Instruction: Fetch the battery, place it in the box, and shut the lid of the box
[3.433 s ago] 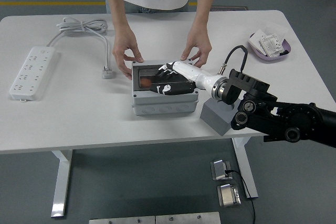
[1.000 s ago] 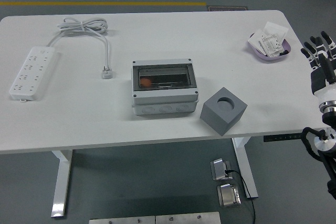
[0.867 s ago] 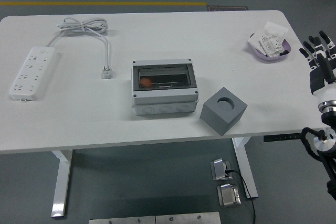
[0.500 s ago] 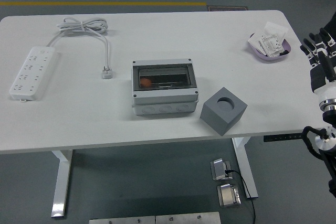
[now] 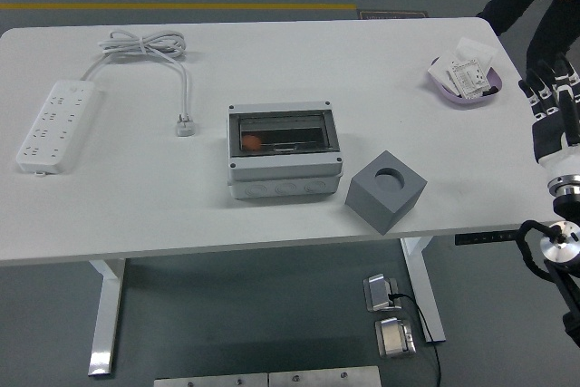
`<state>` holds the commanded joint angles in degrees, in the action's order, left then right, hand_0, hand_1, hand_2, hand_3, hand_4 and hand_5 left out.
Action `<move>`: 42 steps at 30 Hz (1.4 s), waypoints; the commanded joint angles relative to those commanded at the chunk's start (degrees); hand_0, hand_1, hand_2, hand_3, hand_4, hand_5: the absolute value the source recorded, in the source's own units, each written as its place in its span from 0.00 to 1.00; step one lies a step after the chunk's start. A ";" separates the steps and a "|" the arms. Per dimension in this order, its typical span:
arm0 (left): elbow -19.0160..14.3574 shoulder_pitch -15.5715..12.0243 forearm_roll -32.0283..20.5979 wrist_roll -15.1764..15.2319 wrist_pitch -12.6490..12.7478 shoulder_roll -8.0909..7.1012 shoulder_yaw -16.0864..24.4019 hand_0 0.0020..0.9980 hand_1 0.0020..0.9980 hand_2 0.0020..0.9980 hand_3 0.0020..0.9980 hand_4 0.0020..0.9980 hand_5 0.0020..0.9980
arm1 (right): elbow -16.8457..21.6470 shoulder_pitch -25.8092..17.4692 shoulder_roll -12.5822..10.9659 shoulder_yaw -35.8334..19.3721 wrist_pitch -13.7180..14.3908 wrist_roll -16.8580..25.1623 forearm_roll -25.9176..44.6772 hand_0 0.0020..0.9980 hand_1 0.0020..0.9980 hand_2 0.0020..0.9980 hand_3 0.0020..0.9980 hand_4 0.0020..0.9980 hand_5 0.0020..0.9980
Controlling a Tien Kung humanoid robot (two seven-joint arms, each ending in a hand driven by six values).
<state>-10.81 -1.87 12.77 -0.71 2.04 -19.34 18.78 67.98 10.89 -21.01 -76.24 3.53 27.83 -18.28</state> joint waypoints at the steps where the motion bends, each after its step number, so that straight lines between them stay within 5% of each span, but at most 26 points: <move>1: 0.00 0.00 -0.01 0.01 0.00 0.00 0.00 0.61 0.69 0.62 0.64 0.70 0.15 | 0.22 -0.03 -0.04 0.17 -0.24 0.29 0.93 0.79 0.74 0.71 0.78 0.80 0.34; 9: 0.01 0.03 -0.26 0.05 0.08 -0.05 -0.25 0.61 0.69 0.62 0.64 0.70 0.15 | 1.55 -0.52 -1.35 -0.36 1.23 0.14 0.31 0.79 0.73 0.71 0.78 0.80 0.34; 19: -0.07 0.28 -0.22 0.10 0.14 -0.24 -0.21 0.61 0.69 0.62 0.64 0.70 0.15 | 4.87 -1.05 -2.94 -1.73 11.54 -1.87 -13.20 0.78 0.73 0.71 0.78 0.80 0.35; 26: -0.11 0.25 -0.29 0.11 0.14 -0.42 -0.28 0.61 0.69 0.62 0.64 0.70 0.15 | 6.16 -0.79 -1.97 -2.02 16.79 -1.50 -22.36 0.78 0.72 0.70 0.76 0.80 0.37; 34: 0.00 0.28 -0.70 0.10 0.20 -0.27 -0.75 0.61 0.69 0.62 0.64 0.70 0.15 | 5.75 -0.69 -1.66 -2.26 16.61 -0.31 -22.44 0.77 0.71 0.68 0.73 0.80 0.36; 42: 0.00 0.38 -0.29 0.12 0.20 -0.13 -0.36 0.61 0.69 0.62 0.64 0.70 0.15 | 4.85 -0.98 -1.35 -2.28 13.21 0.35 -17.66 0.75 0.68 0.65 0.67 0.80 0.37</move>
<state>-10.81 -1.48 12.47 -0.59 2.24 -19.48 18.42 72.83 9.91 -22.37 -78.52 16.74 28.18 -35.95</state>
